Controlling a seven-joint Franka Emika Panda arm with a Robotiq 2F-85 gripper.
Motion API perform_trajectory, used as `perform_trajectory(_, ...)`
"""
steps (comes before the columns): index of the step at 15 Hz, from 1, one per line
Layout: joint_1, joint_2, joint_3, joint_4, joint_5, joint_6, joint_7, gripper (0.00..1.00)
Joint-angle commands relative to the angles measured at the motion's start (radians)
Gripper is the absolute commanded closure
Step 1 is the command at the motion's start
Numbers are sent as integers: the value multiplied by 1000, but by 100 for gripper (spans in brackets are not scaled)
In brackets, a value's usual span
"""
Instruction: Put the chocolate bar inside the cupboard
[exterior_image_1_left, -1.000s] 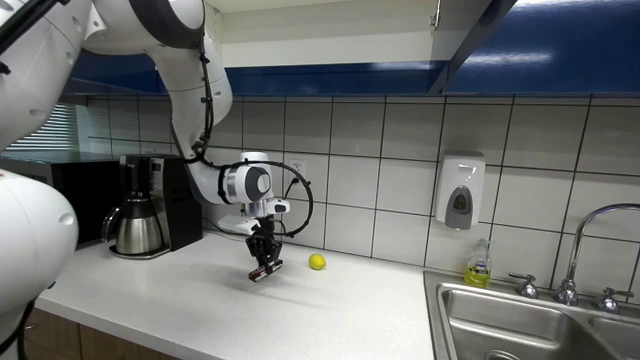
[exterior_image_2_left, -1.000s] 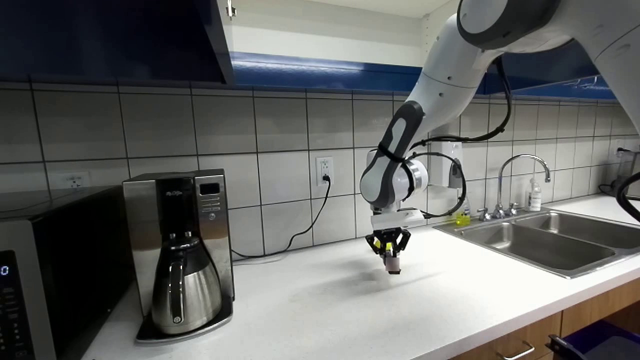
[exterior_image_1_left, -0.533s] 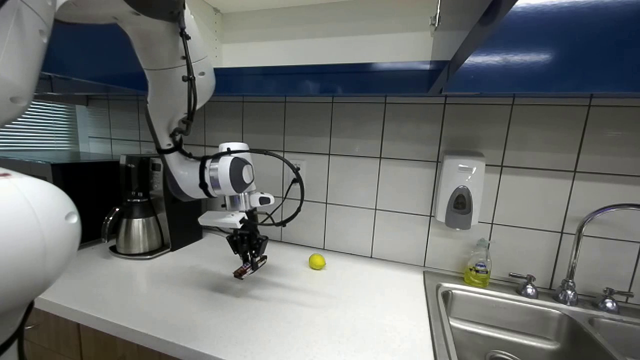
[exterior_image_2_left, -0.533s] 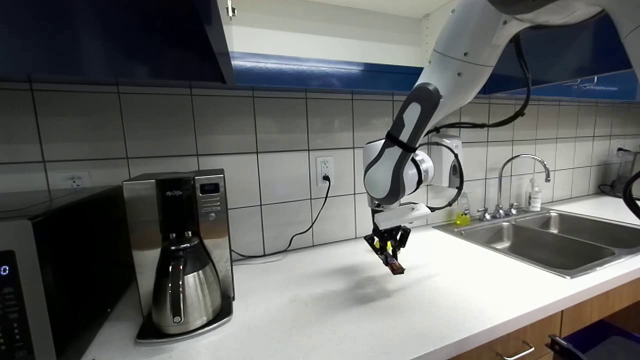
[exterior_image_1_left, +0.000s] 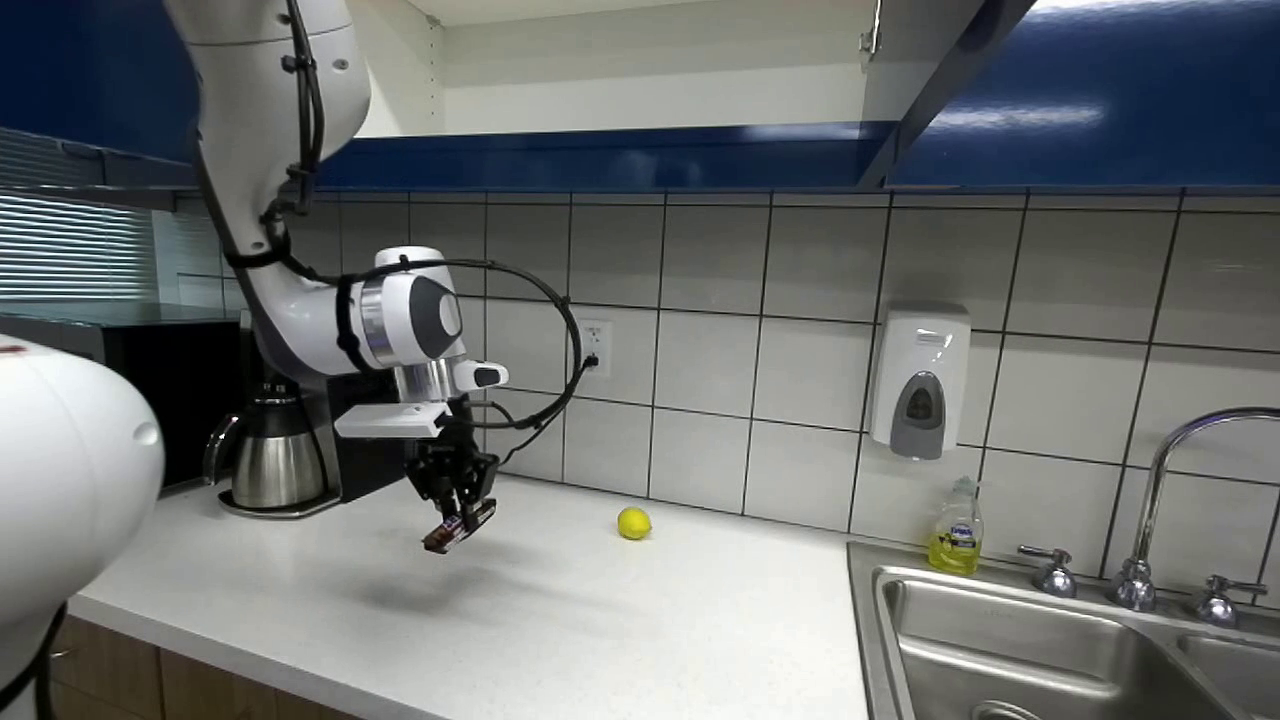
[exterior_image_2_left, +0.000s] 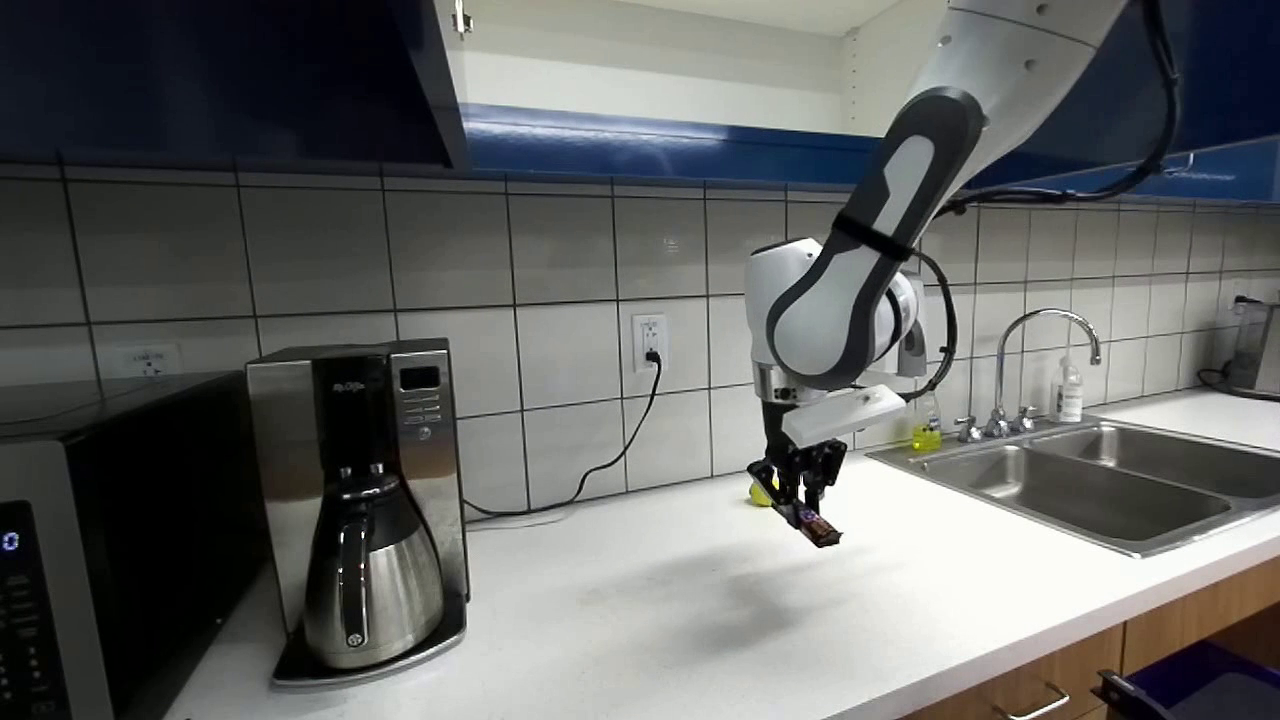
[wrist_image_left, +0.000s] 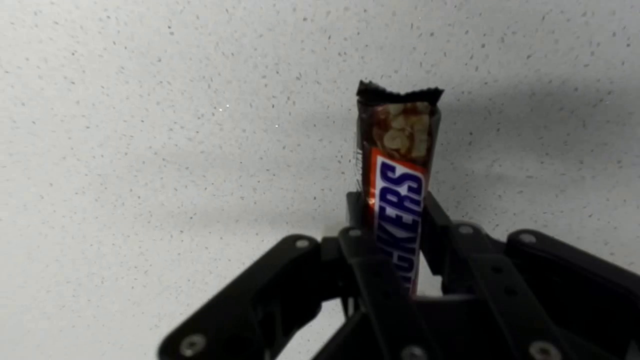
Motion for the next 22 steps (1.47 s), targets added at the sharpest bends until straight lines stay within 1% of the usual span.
perform_trajectory(1, -55, -202, 67, -107, -60, -37, 52, 93)
perform_trajectory(3, -81, -302, 104, -134, -54, -57, 54, 93)
perform_trajectory(6, -117, -447, 162, -153, -10, -109, 30, 93)
perform_trajectory(8, -127, -547, 189, -151, 36, -166, 4, 93)
perform_trajectory(10, -133, -639, 208, -131, 78, -221, -5, 93)
perform_trajectory(13, -153, -744, 229, -74, 113, -288, -12, 93)
perform_trajectory(18, -185, -820, 243, 70, 130, -370, -39, 93)
perform_trajectory(20, -197, -827, 247, 143, 132, -398, -46, 93)
perform_trajectory(22, -203, -810, 245, 231, 138, -432, -63, 93)
